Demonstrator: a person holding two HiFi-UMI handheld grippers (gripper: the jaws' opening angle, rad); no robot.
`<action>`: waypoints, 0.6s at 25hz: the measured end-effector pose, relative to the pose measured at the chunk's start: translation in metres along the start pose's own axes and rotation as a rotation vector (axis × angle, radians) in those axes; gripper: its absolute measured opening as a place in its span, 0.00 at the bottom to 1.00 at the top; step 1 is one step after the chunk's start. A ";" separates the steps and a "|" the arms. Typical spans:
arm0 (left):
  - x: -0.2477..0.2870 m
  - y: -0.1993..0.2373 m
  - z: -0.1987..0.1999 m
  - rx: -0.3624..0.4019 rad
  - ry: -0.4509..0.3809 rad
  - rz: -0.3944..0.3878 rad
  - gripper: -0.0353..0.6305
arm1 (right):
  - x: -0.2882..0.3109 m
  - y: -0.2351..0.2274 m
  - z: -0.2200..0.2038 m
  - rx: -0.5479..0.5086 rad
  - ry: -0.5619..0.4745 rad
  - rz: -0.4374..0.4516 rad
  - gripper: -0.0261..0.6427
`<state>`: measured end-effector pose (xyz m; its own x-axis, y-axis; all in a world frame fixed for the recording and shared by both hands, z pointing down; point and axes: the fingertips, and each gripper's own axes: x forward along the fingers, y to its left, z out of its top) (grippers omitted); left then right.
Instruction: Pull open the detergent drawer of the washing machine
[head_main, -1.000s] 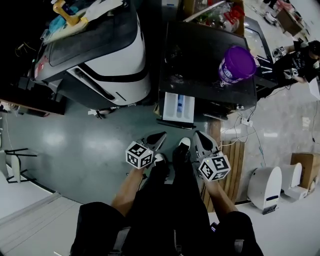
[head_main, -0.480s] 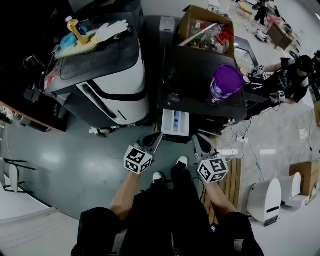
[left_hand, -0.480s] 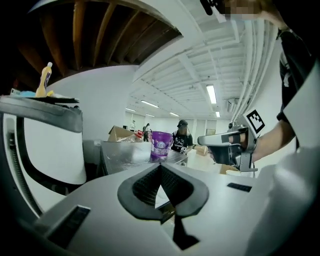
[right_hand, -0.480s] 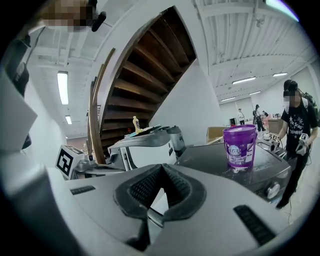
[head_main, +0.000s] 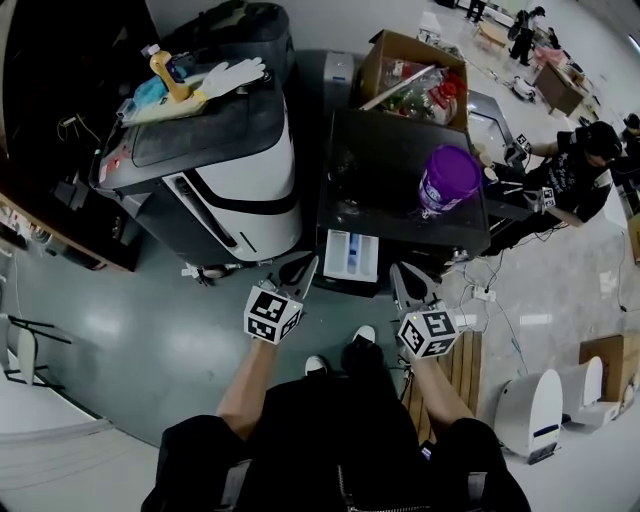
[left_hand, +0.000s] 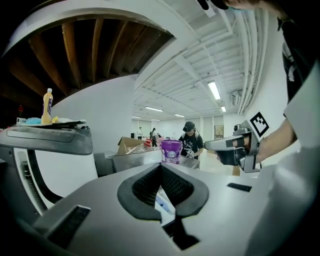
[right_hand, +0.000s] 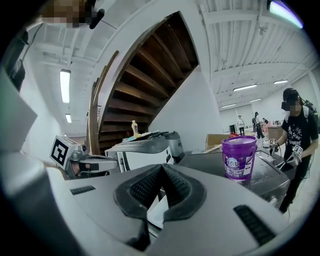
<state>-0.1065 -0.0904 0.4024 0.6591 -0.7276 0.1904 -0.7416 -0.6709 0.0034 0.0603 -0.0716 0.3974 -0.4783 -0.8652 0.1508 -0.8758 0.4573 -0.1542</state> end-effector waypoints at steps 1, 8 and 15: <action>-0.001 0.000 0.000 0.001 0.001 0.003 0.08 | -0.001 -0.002 0.001 0.003 -0.002 -0.005 0.05; -0.008 0.002 0.001 0.004 0.001 0.009 0.08 | -0.007 -0.004 0.000 -0.003 -0.001 -0.016 0.05; -0.014 0.004 0.001 -0.002 -0.005 0.013 0.08 | -0.011 0.002 -0.004 -0.008 0.000 -0.021 0.05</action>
<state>-0.1188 -0.0833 0.3985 0.6500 -0.7368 0.1860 -0.7502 -0.6612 0.0025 0.0636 -0.0600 0.3997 -0.4602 -0.8743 0.1542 -0.8859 0.4411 -0.1434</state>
